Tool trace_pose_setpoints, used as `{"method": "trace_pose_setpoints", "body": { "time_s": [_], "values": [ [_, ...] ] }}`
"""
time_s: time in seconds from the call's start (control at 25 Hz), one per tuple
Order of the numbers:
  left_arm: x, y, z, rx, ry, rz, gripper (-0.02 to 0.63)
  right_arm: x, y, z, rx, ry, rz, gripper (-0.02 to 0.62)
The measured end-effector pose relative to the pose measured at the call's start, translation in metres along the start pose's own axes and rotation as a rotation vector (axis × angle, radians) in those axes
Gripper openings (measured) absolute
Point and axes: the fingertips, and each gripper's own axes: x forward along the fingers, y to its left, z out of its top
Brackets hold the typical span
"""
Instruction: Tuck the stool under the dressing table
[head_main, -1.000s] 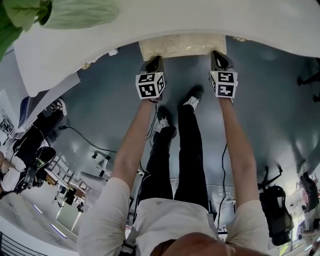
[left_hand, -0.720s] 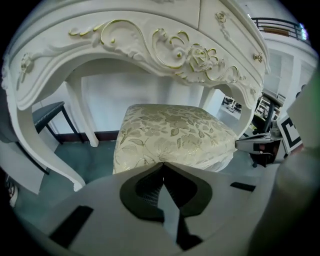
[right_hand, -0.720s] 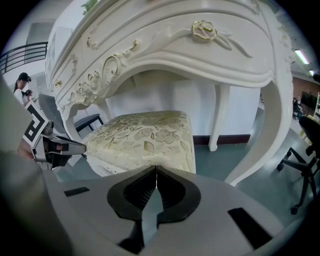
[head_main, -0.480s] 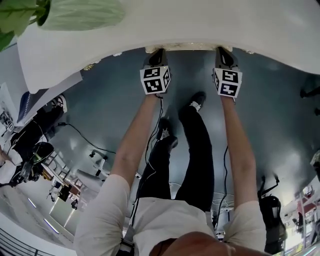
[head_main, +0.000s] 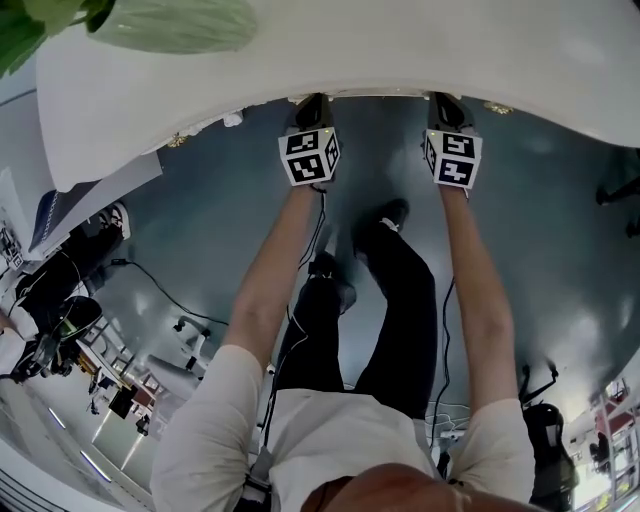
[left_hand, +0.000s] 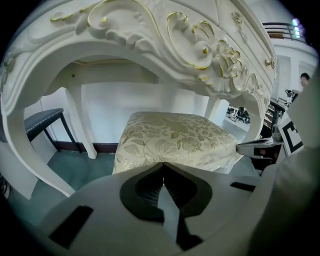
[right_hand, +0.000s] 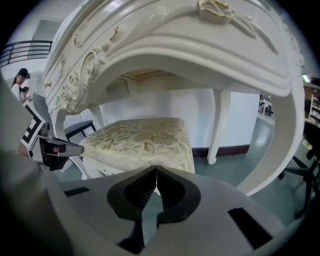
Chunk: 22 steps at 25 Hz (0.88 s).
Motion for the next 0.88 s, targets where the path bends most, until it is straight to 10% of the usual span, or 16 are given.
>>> {"method": "trace_pose_setpoints", "body": {
  "time_s": [0.88],
  "values": [
    [0.02, 0.001, 0.021, 0.067, -0.005, 0.027, 0.015, 0.012, -0.01, 0.021, -0.04, -0.014, -0.026, 0.044]
  ]
}}
